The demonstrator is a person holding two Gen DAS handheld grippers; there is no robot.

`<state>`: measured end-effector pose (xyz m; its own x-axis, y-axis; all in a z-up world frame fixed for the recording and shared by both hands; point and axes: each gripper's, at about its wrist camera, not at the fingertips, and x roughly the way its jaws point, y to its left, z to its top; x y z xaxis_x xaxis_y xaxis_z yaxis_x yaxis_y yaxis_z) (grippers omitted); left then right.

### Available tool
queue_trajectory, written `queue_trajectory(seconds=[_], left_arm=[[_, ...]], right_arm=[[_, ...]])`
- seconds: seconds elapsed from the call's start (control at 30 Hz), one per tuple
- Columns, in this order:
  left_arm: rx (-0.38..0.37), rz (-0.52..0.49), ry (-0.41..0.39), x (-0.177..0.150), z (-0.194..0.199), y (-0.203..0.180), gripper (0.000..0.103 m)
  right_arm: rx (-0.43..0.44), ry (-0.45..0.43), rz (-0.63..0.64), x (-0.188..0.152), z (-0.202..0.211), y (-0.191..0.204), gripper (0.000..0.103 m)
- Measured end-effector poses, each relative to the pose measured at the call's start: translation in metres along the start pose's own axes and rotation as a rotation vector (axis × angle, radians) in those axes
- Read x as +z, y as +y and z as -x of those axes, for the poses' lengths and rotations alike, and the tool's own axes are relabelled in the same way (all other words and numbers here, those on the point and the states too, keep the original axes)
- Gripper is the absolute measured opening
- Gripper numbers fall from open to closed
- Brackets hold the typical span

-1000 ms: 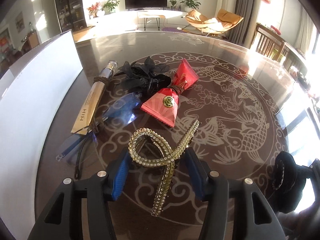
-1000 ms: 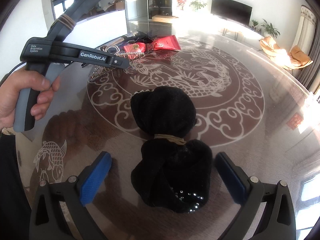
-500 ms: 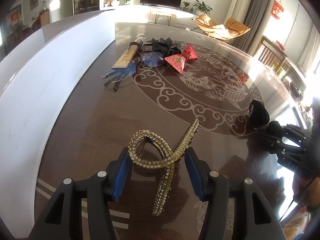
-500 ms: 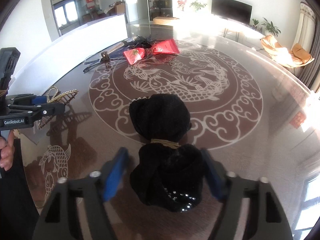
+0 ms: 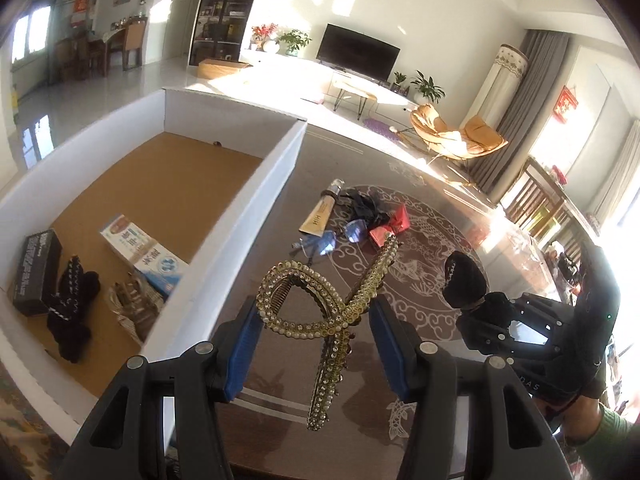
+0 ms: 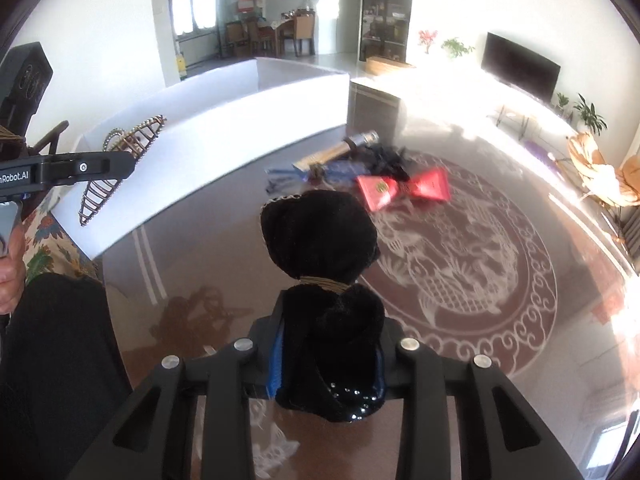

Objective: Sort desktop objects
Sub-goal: 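Carry the black velvet item and gold claw clip over the cardboard bin, then lower both held items into the bin and open both tools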

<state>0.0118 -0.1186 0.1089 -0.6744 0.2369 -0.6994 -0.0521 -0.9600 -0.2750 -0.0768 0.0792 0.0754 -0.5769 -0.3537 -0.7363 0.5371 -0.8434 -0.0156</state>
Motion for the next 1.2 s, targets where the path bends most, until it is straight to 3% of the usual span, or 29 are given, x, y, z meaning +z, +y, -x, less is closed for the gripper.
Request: queue_trajectory(seconds=[0.1, 0.23, 0.33, 0.43, 0.63, 0.7, 0.77, 0.8, 0.83, 0.93, 1.0, 1.1, 1.2], left_arm=[[0.109, 0.034, -0.041, 0.028, 0.020, 0.042, 0.055], [0.227, 0.125, -0.037, 0.050, 0.022, 0.103, 0.055], [0.277, 0.187, 0.004, 0.050, 0.009, 0.141, 0.055], [0.303, 0.233, 0.062, 0.044, -0.014, 0.167, 0.055], [0.347, 0.247, 0.155, 0.031, -0.053, 0.188, 0.055], [0.350, 0.249, 0.187, 0.030, -0.062, 0.189, 0.055], [0.351, 0.237, 0.183, 0.032, -0.064, 0.186, 0.062], [0.353, 0.226, 0.182, 0.034, -0.064, 0.183, 0.074], [0.373, 0.212, 0.165, 0.036, -0.062, 0.180, 0.080], [0.449, 0.161, 0.125, 0.035, -0.055, 0.169, 0.085], [0.462, 0.139, 0.095, 0.032, -0.047, 0.159, 0.085], [0.413, 0.107, 0.001, 0.031, -0.028, 0.130, 0.085], [0.323, 0.036, -0.097, 0.029, -0.007, 0.082, 0.085]], right_arm=[[0.081, -0.074, 0.052, 0.060, -0.007, 0.034, 0.034], [0.165, -0.127, 0.070, 0.136, -0.038, 0.075, 0.034], [0.213, -0.107, 0.075, 0.177, -0.078, 0.103, 0.034], [0.233, -0.026, 0.080, 0.195, -0.128, 0.129, 0.035], [0.177, 0.094, 0.132, 0.194, -0.201, 0.159, 0.038], [0.161, 0.143, 0.137, 0.190, -0.216, 0.162, 0.047], [0.170, 0.148, 0.131, 0.187, -0.220, 0.158, 0.065], [0.164, 0.132, 0.126, 0.186, -0.217, 0.155, 0.068], [0.159, 0.113, 0.114, 0.186, -0.213, 0.151, 0.073], [0.190, 0.039, 0.050, 0.185, -0.185, 0.131, 0.080], [0.204, -0.015, 0.016, 0.182, -0.162, 0.115, 0.082], [0.177, -0.083, 0.005, 0.161, -0.124, 0.091, 0.092], [0.112, -0.107, 0.012, 0.118, -0.093, 0.060, 0.099]])
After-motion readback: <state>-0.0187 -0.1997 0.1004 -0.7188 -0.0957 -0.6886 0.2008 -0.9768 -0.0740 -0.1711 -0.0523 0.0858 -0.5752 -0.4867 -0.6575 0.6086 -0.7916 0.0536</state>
